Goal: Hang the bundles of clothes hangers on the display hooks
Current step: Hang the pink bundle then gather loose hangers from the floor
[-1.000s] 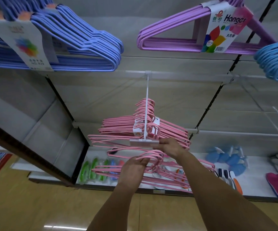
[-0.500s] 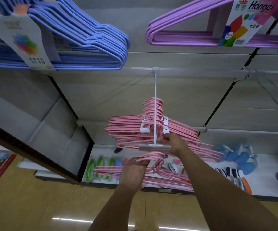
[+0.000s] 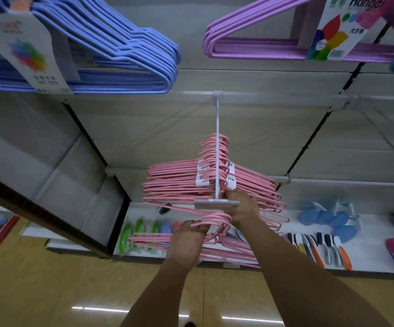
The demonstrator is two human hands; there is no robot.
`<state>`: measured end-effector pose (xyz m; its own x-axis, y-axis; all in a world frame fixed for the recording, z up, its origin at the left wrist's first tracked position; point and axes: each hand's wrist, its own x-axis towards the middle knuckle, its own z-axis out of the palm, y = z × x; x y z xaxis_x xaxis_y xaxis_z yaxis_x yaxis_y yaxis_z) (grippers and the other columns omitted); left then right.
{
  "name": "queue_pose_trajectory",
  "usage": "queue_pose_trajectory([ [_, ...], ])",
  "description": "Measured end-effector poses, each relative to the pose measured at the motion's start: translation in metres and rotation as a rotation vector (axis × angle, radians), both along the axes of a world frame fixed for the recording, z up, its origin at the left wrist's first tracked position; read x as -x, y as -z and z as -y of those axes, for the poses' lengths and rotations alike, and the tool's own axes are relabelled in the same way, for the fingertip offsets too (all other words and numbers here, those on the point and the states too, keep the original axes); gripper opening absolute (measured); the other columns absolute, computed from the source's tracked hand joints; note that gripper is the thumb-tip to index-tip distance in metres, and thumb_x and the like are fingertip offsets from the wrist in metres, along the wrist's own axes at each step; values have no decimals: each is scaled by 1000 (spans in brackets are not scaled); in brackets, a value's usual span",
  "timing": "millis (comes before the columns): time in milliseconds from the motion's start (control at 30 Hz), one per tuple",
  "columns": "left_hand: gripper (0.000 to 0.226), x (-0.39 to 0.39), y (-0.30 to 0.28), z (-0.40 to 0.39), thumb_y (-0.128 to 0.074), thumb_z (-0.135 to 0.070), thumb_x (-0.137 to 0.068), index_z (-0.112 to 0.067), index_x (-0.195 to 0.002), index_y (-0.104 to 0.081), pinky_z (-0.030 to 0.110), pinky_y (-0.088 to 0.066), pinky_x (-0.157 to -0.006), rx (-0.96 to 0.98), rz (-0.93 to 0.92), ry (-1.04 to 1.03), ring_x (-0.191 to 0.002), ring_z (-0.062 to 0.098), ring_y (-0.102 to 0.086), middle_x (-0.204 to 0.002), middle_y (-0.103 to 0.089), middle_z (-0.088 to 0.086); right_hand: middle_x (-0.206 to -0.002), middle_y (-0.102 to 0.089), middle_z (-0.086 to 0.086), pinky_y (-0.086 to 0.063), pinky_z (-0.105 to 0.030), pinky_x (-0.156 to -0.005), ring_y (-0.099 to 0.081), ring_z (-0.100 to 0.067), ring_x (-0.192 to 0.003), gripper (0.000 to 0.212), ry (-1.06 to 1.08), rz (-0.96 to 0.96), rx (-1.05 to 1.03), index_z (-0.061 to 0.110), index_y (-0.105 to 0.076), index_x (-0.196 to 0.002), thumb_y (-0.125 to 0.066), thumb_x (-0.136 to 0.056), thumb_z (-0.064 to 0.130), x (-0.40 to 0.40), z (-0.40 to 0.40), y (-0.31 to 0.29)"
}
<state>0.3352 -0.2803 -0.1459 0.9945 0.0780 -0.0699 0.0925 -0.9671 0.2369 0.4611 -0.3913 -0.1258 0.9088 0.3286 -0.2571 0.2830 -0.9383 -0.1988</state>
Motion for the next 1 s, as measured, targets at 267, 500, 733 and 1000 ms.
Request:
queue_pose_trajectory([
  [267, 59, 3, 0, 14, -50, 0, -87, -26, -140, -41, 32, -45, -95, -10, -5, -21, -114, 21, -56, -129, -59, 2, -82, -69, -1, -49, -29, -67, -62, -22, -76, 24, 326, -155, -552, 16, -72, -84, -50, -86, 8, 43, 34, -9],
  [500, 41, 1, -7, 29, -44, -3, -92, -24, -127, -48, 34, -46, -83, 33, -50, -137, -96, 23, -63, -106, -65, 2, -99, -69, -4, -50, -34, -79, -62, -25, -88, 23, 16, -239, -320, 17, -66, -101, -45, -92, 20, 66, 60, -14],
  [733, 17, -3, -19, 44, -47, -18, -94, -21, -108, -55, 30, -46, -73, 82, -82, -96, -90, 22, -64, -99, -67, 2, -93, -61, 4, -45, -34, -83, -57, -15, -88, 27, -81, 30, -388, 27, -52, -94, -43, -93, 52, 89, 65, -19],
  [1000, 28, -13, -35, 49, -42, -41, -94, -21, -108, -55, 31, -43, -78, 115, 37, 21, -99, 19, -57, -107, -61, -1, -84, -58, 1, -48, -37, -76, -55, -19, -79, 27, 89, -7, -422, 19, -52, -90, -40, -98, 42, 74, 64, -12],
])
